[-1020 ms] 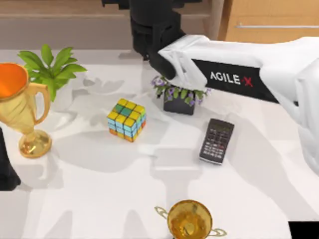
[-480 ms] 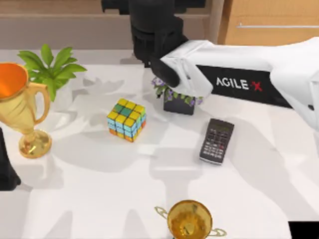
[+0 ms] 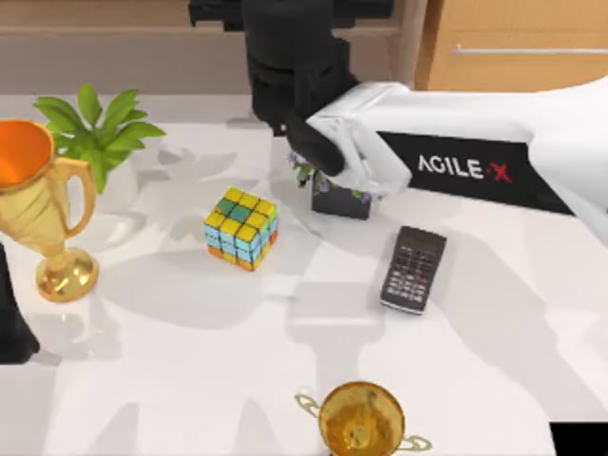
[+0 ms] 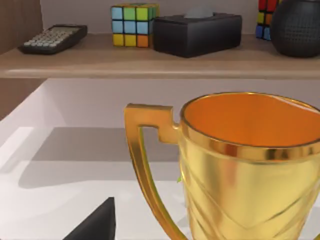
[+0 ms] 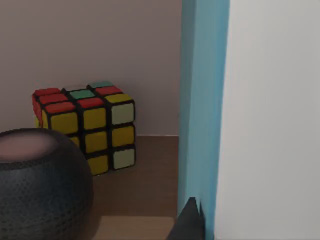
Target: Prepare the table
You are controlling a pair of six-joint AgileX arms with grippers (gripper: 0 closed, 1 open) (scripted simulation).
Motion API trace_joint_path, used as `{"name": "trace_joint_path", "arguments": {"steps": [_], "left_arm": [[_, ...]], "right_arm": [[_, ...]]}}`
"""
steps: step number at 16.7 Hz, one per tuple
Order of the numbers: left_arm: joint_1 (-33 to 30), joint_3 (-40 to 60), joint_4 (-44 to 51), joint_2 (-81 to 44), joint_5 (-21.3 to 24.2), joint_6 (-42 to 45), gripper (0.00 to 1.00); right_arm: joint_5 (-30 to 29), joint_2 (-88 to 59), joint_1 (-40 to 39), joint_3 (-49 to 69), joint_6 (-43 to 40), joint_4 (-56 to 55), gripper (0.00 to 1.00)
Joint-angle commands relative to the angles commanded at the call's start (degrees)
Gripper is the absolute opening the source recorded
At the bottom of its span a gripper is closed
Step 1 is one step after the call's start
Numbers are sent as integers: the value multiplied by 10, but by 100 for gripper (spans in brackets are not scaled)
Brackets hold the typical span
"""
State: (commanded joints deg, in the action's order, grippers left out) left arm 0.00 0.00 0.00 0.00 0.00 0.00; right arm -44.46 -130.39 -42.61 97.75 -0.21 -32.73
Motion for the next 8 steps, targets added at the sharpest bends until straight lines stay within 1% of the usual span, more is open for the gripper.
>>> {"name": "trace_joint_path", "arguments": {"steps": [4,8], "left_arm": [[0,0,0,0,0,0,100],[0,0,0,0,0,0,100]], "right_arm": [[-2,37,-7,-34,17,1,0],[-9,103,-32,-119,67,2,0]]}}
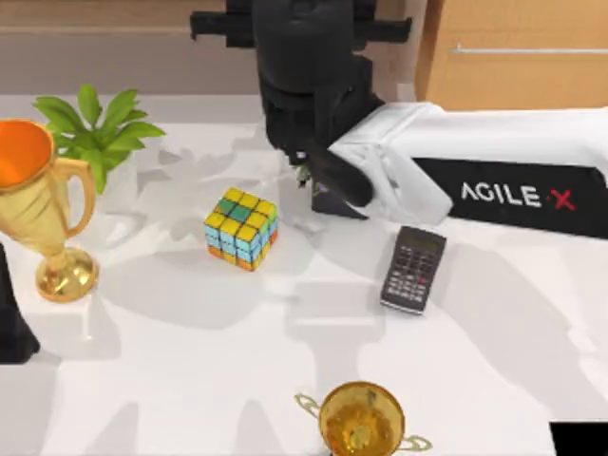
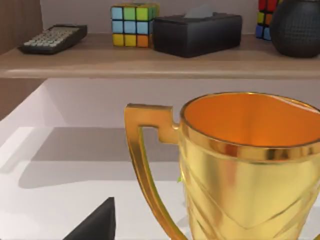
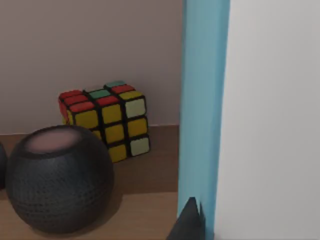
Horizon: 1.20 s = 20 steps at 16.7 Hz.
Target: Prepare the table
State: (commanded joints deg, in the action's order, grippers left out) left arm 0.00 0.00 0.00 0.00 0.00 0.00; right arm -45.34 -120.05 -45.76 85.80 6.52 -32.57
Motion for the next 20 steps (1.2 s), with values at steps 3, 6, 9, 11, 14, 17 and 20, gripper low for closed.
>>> {"name": "trace_joint_path", "arguments": {"steps": [3,6,9,11,14,17,20], "left_arm": [[0,0,0,0,0,0,100],[0,0,0,0,0,0,100],[0,0,0,0,0,0,100],[0,0,0,0,0,0,100],[0,0,0,0,0,0,100],[0,0,0,0,0,0,100],[0,0,0,0,0,0,100]], "right_arm": [[-6,62,-18,-83,53,-3,0],[-7,135,-25,-179,118,-8,0],[1,210,-15,-279,190,-14,0],[12,255,9,-342,241,-19,0],[42,305,82,-423,320,-25,0],[88,335,183,-483,401,-32,0],[149,352,293,-525,478,-40,0]]}}
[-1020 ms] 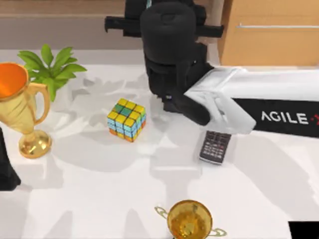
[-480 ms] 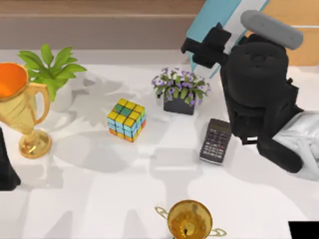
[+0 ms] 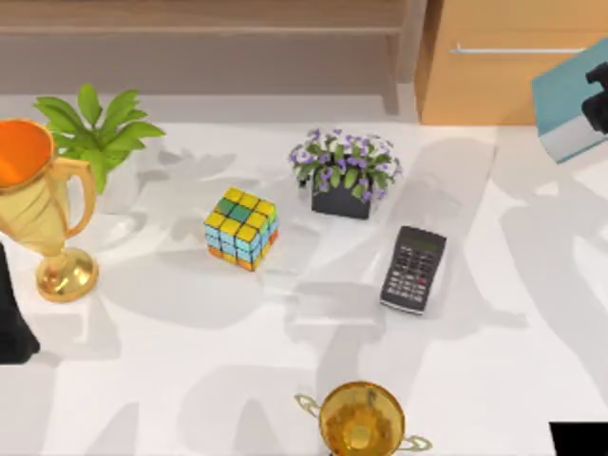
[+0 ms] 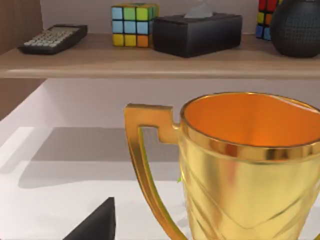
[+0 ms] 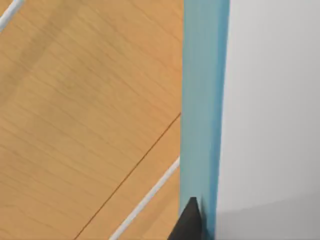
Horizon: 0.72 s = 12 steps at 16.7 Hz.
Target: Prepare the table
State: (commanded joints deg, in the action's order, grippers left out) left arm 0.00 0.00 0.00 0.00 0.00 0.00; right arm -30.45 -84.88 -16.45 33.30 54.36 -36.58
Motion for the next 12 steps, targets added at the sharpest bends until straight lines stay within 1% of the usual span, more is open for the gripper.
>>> {"name": "trace_joint_path", "arguments": {"steps": [4,7,12], "left_arm": [[0,0,0,0,0,0,100],[0,0,0,0,0,0,100],[0,0,0,0,0,0,100]], "right_arm": [[106,-7,148,-24,95,-8,0],[204,-34,247,-7,156,-14,0],[378,-106,368,68,227,-23,0]]}}
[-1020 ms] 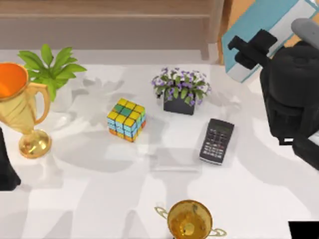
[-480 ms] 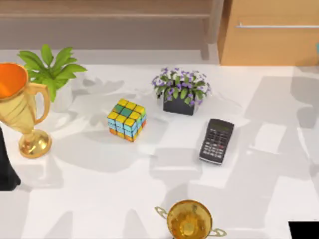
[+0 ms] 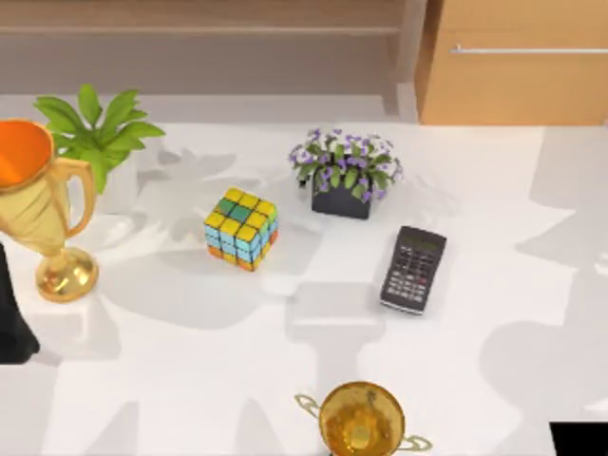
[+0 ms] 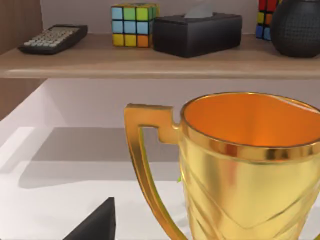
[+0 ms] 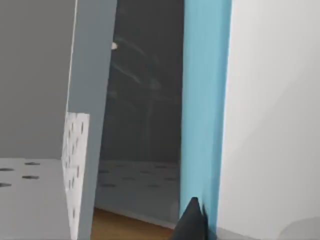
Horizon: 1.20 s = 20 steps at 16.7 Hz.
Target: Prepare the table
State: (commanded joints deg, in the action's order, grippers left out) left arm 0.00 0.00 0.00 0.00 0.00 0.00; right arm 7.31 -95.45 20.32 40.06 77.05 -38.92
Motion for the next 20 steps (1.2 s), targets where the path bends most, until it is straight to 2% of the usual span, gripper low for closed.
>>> {"name": "trace_joint_path", "arguments": {"steps": [4,8,16,20], "left_arm": [[0,0,0,0,0,0,100],[0,0,0,0,0,0,100],[0,0,0,0,0,0,100],[0,0,0,0,0,0,100]], "right_arm": [[117,-64,59,65,33,-4,0],[184,-114,91,108,53,-7,0],[191,-122,92,114,58,-7,0],[180,-151,80,154,62,-3,0]]}}
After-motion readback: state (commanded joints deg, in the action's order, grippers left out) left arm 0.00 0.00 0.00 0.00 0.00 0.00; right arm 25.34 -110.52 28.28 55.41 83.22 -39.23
